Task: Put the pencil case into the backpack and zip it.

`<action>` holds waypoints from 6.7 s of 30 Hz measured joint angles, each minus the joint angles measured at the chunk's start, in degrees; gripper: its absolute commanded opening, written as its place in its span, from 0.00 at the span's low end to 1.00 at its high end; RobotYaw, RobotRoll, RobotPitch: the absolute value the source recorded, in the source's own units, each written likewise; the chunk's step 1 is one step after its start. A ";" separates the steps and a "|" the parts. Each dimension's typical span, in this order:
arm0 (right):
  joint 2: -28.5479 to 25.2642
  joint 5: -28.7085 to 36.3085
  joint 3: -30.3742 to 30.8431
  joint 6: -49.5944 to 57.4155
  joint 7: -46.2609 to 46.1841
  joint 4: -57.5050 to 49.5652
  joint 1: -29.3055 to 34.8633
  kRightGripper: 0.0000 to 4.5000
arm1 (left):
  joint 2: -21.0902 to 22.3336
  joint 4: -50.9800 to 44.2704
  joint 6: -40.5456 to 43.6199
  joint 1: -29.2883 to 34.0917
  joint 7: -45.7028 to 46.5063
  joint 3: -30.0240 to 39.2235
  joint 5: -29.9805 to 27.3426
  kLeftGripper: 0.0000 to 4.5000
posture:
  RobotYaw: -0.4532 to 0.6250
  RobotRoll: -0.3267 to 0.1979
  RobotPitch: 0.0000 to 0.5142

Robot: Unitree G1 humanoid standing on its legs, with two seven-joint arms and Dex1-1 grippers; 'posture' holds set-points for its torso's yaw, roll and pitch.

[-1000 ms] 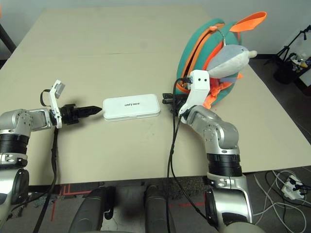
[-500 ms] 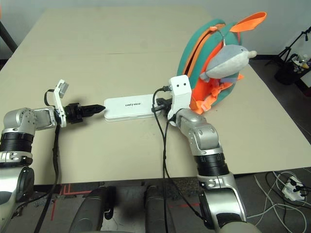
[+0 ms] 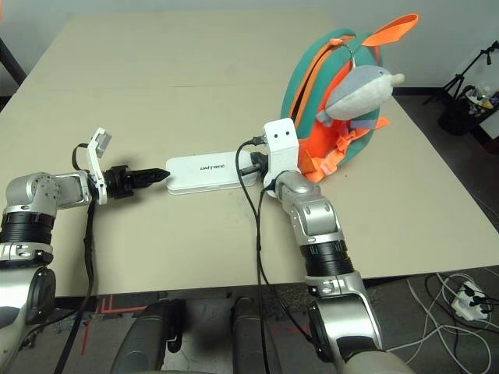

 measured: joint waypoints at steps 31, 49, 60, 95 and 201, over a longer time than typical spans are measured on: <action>-0.58 -5.66 0.75 4.56 0.69 -1.16 2.38 0.00 | -0.31 -0.65 1.65 0.08 1.10 0.20 -1.29 1.00 | 0.58 0.62 0.35; 2.51 -5.42 0.31 2.44 2.09 -1.17 2.38 0.00 | -0.33 -1.77 2.39 0.37 2.19 0.22 -1.87 1.00 | 0.57 0.62 0.36; 5.56 -5.32 0.65 0.40 3.63 -2.48 2.38 0.00 | -0.64 -1.86 2.37 0.45 2.29 0.31 -1.92 1.00 | 0.57 0.62 0.37; -7.38 20.93 -23.88 7.03 11.35 -18.87 -23.52 1.00 | -2.09 -5.76 -0.59 3.42 -2.23 0.74 -5.36 0.32 | 0.54 0.62 0.34; -48.45 61.45 -58.85 57.79 26.89 -36.34 12.74 0.01 | -4.15 12.97 -10.52 -7.79 -8.35 -6.34 1.10 0.31 | 0.29 0.62 0.35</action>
